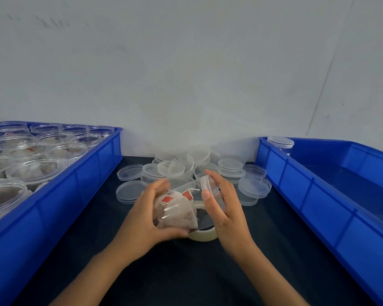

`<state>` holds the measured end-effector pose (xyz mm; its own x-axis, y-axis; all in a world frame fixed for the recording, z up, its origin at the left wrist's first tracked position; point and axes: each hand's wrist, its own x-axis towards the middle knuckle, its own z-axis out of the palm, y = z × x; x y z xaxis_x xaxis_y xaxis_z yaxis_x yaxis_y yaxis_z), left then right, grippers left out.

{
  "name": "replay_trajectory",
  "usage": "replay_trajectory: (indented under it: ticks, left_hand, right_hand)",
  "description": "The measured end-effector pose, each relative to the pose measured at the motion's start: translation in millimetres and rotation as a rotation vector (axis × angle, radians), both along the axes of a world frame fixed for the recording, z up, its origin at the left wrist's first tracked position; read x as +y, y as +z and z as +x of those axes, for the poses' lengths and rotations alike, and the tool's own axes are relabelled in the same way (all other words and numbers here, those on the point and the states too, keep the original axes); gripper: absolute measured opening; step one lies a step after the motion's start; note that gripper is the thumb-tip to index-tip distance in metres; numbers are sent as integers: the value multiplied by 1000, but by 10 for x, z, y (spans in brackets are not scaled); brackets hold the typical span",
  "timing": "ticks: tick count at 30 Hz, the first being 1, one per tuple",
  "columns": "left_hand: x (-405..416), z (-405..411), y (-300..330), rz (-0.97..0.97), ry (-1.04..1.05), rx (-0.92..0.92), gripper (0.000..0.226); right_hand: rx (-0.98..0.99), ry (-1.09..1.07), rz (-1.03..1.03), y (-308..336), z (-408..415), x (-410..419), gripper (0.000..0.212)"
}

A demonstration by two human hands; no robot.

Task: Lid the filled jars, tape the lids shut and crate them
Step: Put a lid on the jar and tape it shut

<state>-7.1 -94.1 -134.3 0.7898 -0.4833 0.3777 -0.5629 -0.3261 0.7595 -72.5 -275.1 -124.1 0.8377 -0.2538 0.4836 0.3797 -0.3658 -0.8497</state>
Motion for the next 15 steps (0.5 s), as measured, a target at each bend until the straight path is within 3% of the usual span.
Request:
replay_trajectory:
  ticks: [2, 3, 7, 11, 15]
  left_hand:
    - [-45, -37, -55, 212, 102, -305, 110]
    - [-72, -51, -80, 227, 145, -365, 108]
    - [-75, -15, -152, 2, 243, -127, 90]
    - [13, 91, -188, -125, 338, 40, 83]
    - [34, 152, -210, -165, 329, 161, 83]
  right_hand:
    - [21, 21, 65, -28, -13, 23, 55]
    - [33, 50, 106, -35, -11, 32, 57]
    - [79, 73, 201, -22, 21, -22, 55]
    - [216, -78, -313, -150, 30, -116, 33]
    - [366, 49, -589, -210, 36, -135, 26]
